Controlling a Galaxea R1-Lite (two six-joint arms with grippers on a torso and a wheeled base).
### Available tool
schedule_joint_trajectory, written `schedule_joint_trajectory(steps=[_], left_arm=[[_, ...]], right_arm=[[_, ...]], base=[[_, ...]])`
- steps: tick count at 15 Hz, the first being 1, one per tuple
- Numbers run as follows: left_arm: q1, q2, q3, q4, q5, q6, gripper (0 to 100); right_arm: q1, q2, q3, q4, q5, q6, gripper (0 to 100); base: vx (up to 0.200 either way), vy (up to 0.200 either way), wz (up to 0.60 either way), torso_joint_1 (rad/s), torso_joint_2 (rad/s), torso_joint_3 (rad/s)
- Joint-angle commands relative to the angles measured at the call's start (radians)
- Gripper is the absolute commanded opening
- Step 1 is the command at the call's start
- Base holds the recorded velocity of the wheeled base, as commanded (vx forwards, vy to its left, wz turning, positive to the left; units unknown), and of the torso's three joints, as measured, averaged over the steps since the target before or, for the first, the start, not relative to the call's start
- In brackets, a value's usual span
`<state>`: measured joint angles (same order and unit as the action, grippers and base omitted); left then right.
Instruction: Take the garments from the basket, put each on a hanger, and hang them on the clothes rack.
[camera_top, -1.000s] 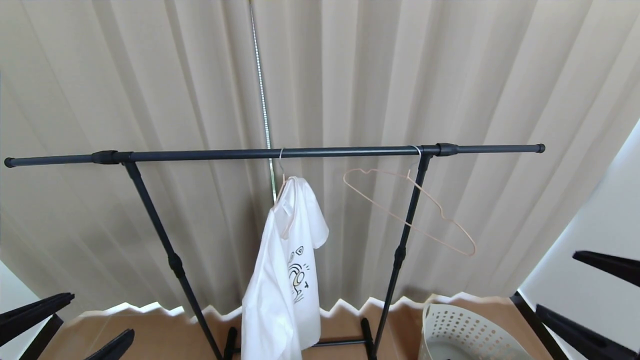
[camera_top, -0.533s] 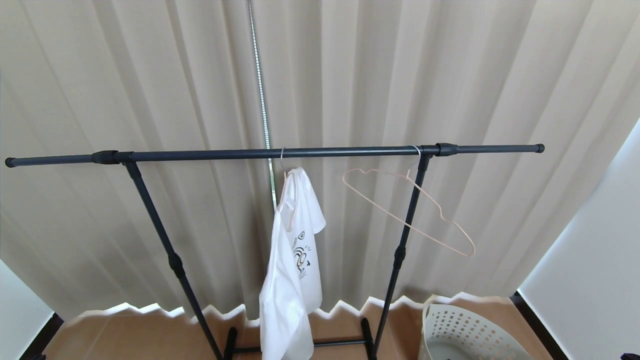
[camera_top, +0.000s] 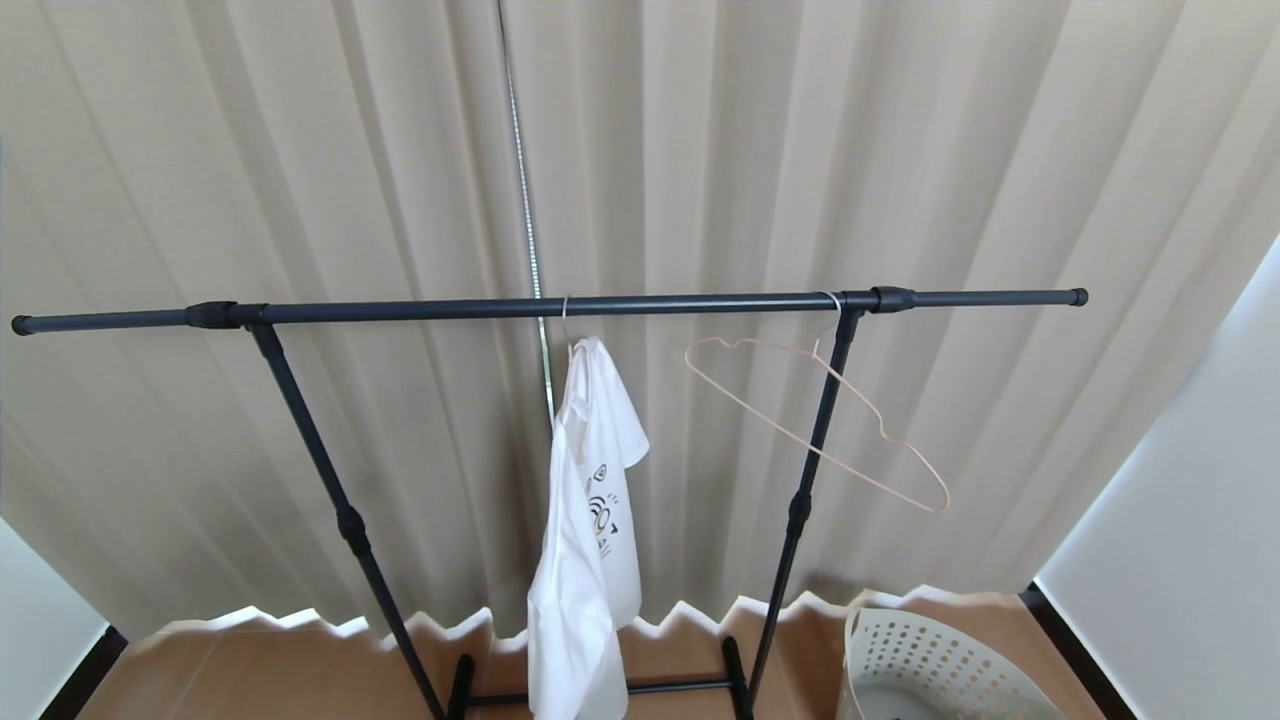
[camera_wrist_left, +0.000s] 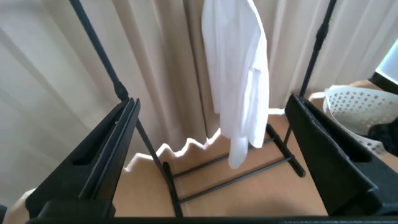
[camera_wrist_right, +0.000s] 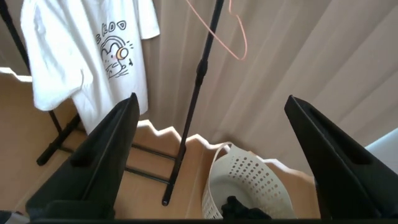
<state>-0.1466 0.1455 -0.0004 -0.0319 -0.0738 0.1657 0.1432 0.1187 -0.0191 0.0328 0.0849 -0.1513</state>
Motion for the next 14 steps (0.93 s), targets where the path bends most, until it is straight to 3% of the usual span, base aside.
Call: schedule_joint_trajectory(steps=[1,3,6,9,11,14], left_arm=[[0.010,-0.035,0.000,0.000,0.006,-0.002,100],[0.036,-0.035,0.000,0.000,0.031,-0.006,100],[0.200,-0.064,0.000,0.000,0.031,-0.002,100],[0.190,-0.064,0.000,-0.003,0.088,-0.080,100],[0.190,-0.063,0.000,-0.005,0.149,-0.117,100],[0.179,-0.070,0.000,0.010,0.089,-0.120,100]], right_arm=[[-0.036,-0.025,0.002,-0.002,-0.001,0.006,100],[-0.116,-0.053,0.002,0.001,-0.002,0.024,100],[-0.145,-0.119,0.002,-0.001,-0.004,0.025,100],[-0.145,-0.119,0.004,-0.002,0.003,0.096,100],[-0.145,-0.119,0.004,-0.001,0.003,0.093,100],[-0.145,-0.119,0.004,-0.001,0.012,0.096,100]], base=[[0.000,0.000,0.00,0.000,0.00,0.000],[0.000,0.000,0.00,0.000,0.00,0.000],[0.000,0.000,0.00,0.000,0.00,0.000],[0.000,0.000,0.00,0.000,0.00,0.000],[0.000,0.000,0.00,0.000,0.00,0.000],[0.000,0.000,0.00,0.000,0.00,0.000]])
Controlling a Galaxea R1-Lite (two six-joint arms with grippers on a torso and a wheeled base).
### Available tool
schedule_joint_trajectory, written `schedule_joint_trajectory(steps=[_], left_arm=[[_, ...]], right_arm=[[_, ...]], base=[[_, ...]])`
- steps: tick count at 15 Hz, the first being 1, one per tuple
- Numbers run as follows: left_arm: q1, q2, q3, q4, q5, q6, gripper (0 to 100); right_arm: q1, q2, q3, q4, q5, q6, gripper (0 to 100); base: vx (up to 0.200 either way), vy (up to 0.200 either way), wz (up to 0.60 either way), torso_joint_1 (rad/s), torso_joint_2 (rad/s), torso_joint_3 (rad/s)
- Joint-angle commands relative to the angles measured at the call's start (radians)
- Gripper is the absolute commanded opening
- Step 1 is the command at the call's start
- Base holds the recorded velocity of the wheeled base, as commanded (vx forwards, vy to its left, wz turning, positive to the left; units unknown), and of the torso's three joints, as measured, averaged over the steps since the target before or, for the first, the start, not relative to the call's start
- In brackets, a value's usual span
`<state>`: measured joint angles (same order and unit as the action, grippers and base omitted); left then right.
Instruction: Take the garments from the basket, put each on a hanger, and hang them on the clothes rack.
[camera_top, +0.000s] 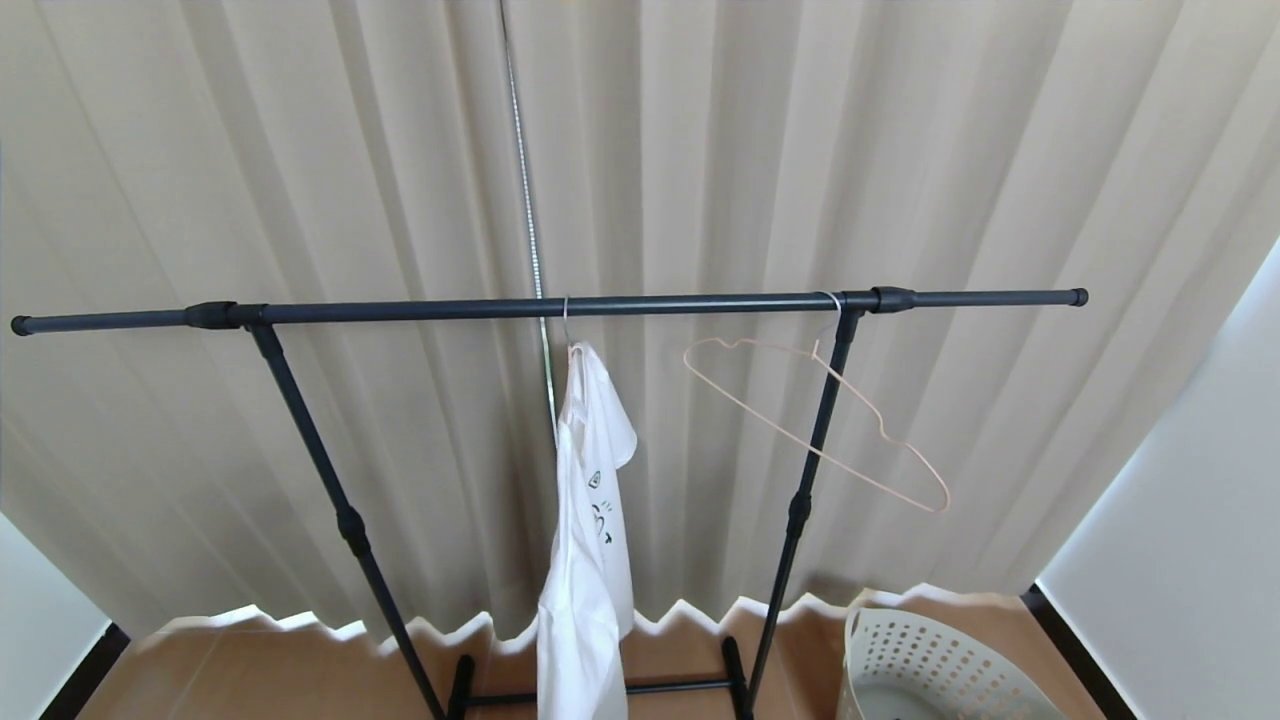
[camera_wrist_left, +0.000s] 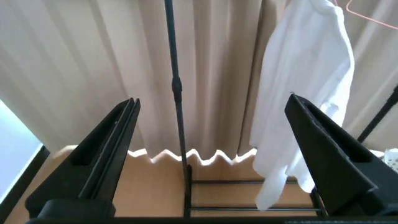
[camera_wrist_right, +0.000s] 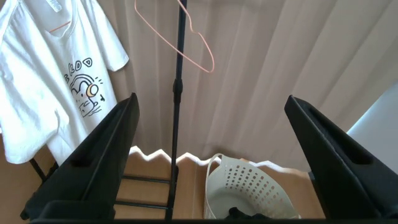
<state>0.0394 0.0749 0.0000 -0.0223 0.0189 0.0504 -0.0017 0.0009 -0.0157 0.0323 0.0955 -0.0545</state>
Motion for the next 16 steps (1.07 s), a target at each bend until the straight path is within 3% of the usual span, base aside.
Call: schedule_joint_trajectory(steps=[1,11,16], left_arm=[[-0.024,-0.026,-0.006,0.025,-0.113,-0.007,100],[-0.038,-0.063,-0.009,0.035,-0.099,-0.041,100],[-0.039,-0.063,-0.009,0.035,-0.100,-0.035,100]], right_arm=[[0.000,-0.001,0.000,0.000,0.001,0.002,100],[-0.001,-0.001,0.000,-0.002,0.001,0.002,100],[-0.001,-0.001,0.005,-0.009,0.001,0.002,100]], base=[[0.000,0.000,0.00,0.000,0.00,0.000],[0.000,0.000,0.00,0.000,0.00,0.000],[0.000,0.000,0.00,-0.114,0.26,0.148]])
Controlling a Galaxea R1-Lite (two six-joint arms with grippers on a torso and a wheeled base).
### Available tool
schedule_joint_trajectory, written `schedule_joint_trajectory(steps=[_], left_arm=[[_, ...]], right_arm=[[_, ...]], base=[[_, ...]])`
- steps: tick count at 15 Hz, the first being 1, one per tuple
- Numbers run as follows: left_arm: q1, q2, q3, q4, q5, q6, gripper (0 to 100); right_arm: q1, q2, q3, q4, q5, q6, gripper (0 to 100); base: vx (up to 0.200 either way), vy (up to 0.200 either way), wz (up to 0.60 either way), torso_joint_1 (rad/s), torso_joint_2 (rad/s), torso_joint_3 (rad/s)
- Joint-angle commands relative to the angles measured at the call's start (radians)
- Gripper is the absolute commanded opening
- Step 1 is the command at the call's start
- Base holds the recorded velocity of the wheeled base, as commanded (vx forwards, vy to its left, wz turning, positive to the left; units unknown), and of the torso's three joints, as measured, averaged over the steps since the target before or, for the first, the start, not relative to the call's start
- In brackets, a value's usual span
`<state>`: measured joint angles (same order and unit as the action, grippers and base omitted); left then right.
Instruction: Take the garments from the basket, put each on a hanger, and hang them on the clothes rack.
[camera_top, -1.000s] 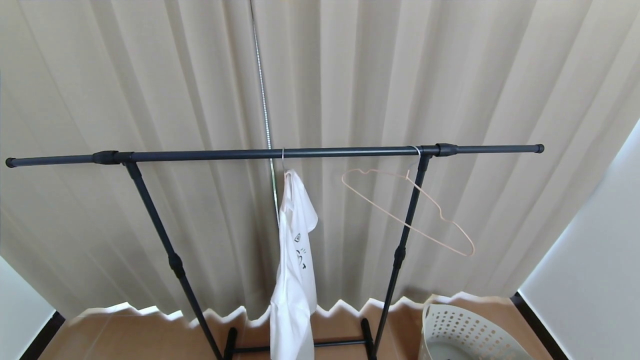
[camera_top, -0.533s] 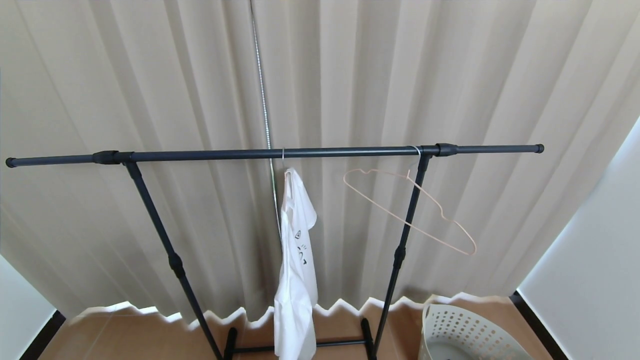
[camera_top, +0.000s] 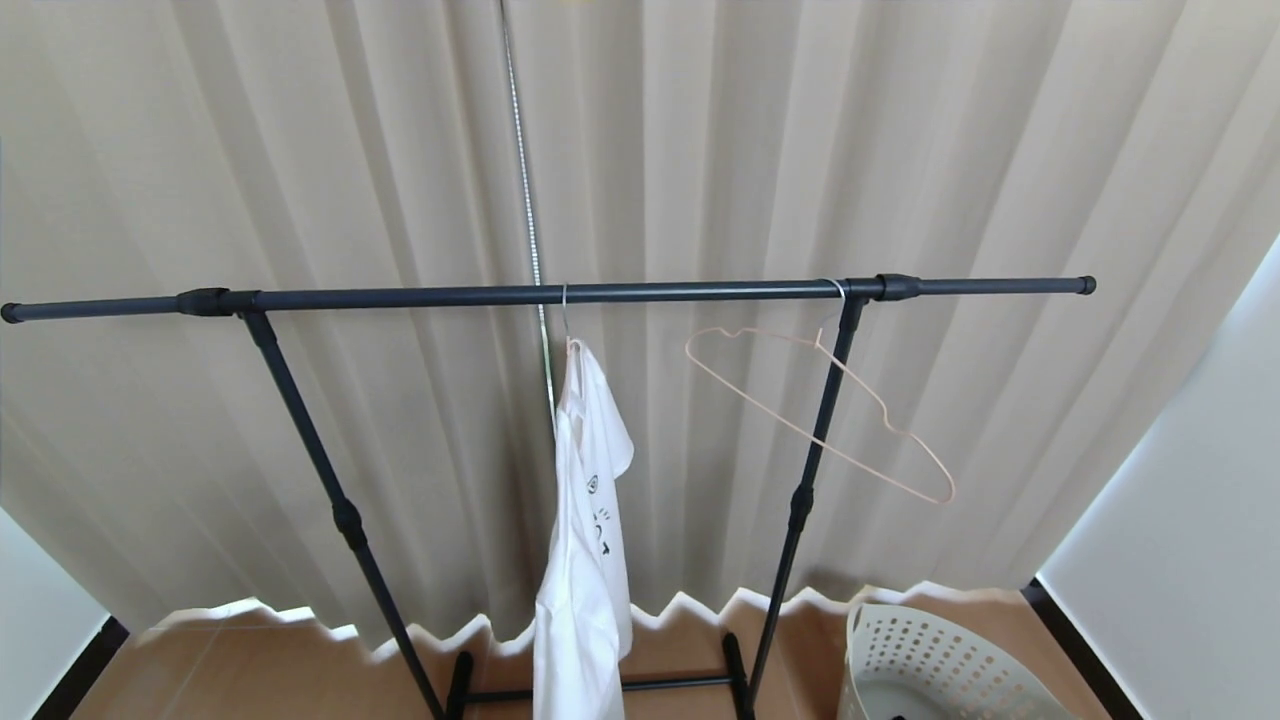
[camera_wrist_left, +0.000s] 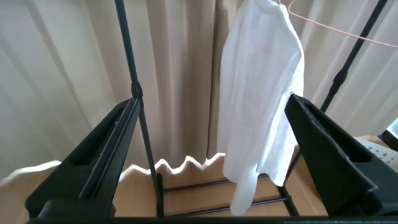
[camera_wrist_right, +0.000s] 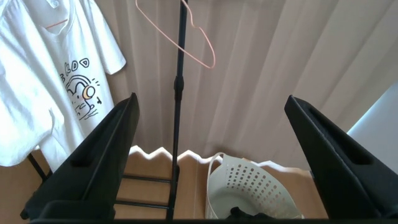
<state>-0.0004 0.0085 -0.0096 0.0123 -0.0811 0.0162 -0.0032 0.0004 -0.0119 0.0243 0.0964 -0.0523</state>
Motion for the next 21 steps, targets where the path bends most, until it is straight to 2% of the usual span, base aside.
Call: schedule_joint_trajectory(steps=[1,21], left_arm=[[0.000,0.004,0.000,0.000,0.000,0.001,100],[0.002,0.004,0.002,0.000,0.001,-0.009,100]], right_arm=[[0.000,0.000,0.001,-0.001,0.000,0.000,100],[0.000,0.000,0.003,-0.003,0.000,0.002,100]], base=[[0.000,0.000,0.00,-0.144,0.32,0.173],[0.000,0.000,0.00,-0.151,0.37,0.211]])
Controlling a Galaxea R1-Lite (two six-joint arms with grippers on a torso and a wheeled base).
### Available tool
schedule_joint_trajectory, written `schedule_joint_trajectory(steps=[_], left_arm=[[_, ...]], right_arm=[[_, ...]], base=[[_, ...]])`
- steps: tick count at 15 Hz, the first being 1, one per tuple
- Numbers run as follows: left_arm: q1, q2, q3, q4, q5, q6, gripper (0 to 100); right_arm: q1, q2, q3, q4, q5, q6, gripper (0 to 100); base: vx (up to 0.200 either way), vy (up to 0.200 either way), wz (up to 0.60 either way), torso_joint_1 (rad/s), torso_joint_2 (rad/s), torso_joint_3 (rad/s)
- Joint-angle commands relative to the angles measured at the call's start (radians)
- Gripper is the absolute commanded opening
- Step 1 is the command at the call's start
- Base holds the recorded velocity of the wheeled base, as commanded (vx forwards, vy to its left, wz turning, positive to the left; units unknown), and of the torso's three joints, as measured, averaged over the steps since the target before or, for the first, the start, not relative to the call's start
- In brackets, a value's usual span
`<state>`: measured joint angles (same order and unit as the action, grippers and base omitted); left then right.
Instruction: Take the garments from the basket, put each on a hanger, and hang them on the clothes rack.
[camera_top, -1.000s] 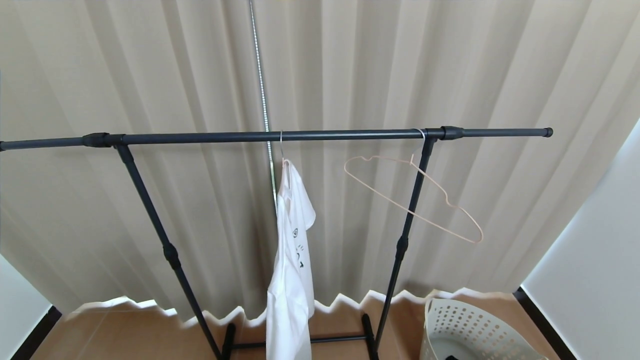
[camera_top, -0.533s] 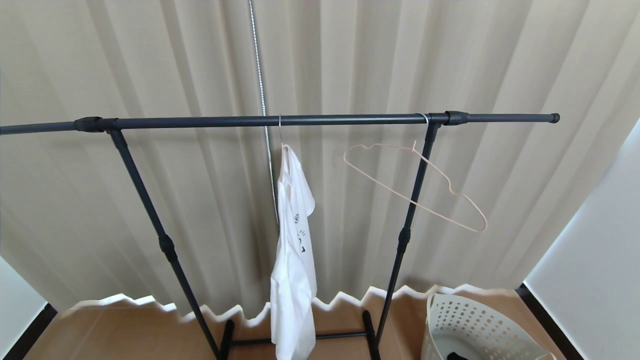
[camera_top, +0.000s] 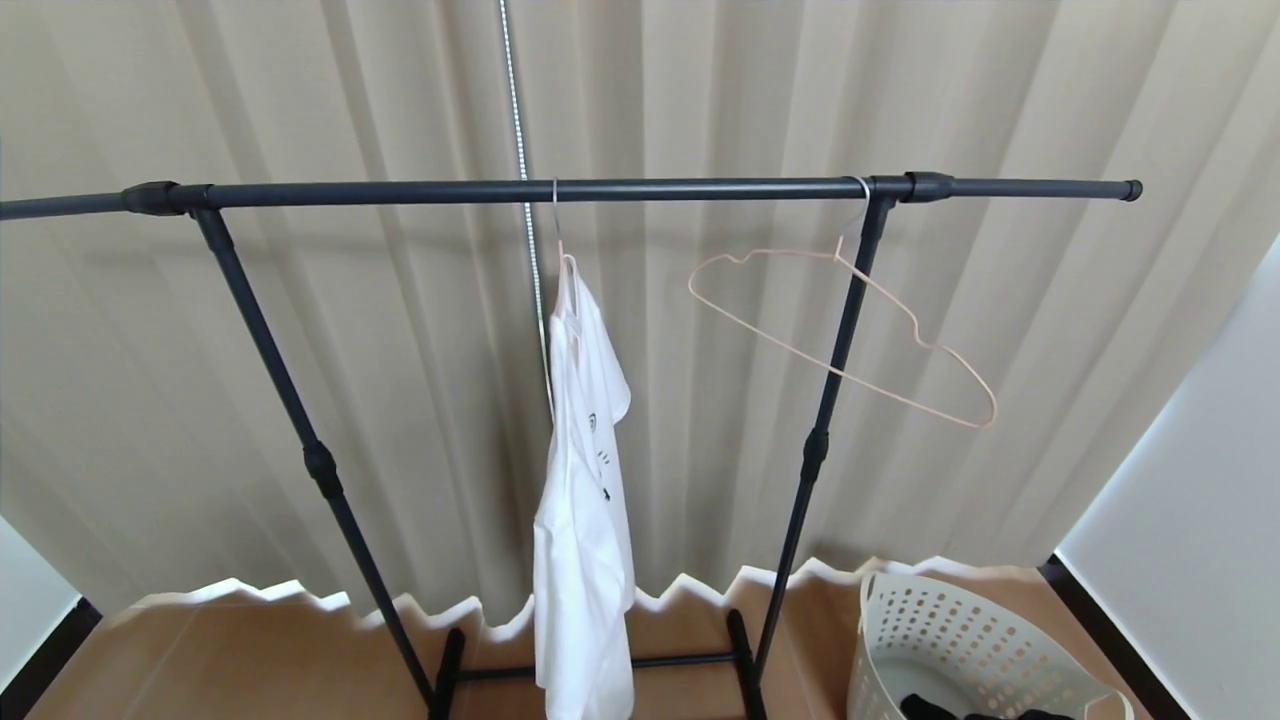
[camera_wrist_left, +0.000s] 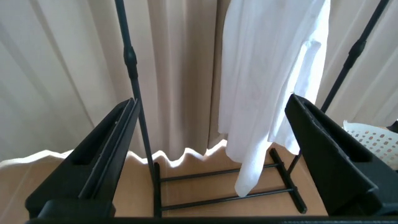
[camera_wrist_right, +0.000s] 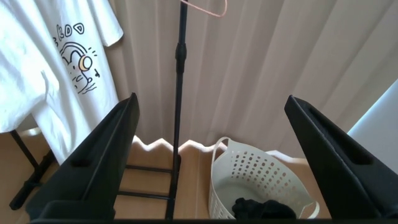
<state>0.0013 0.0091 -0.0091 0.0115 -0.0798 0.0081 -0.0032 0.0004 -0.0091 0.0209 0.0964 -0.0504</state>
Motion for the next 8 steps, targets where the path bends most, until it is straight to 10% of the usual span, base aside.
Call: schedule_joint_trajectory(steps=[1,8], left_arm=[[0.000,0.003,0.000,0.001,0.000,0.000,100],[0.000,0.003,0.000,0.001,0.000,0.000,100]], right_arm=[[0.000,0.000,0.000,0.001,0.000,0.000,100],[0.000,0.000,0.000,0.001,0.000,0.004,100]], base=[[0.000,0.000,0.00,-0.207,0.54,0.315],[0.000,0.000,0.00,-0.196,0.55,0.345]])
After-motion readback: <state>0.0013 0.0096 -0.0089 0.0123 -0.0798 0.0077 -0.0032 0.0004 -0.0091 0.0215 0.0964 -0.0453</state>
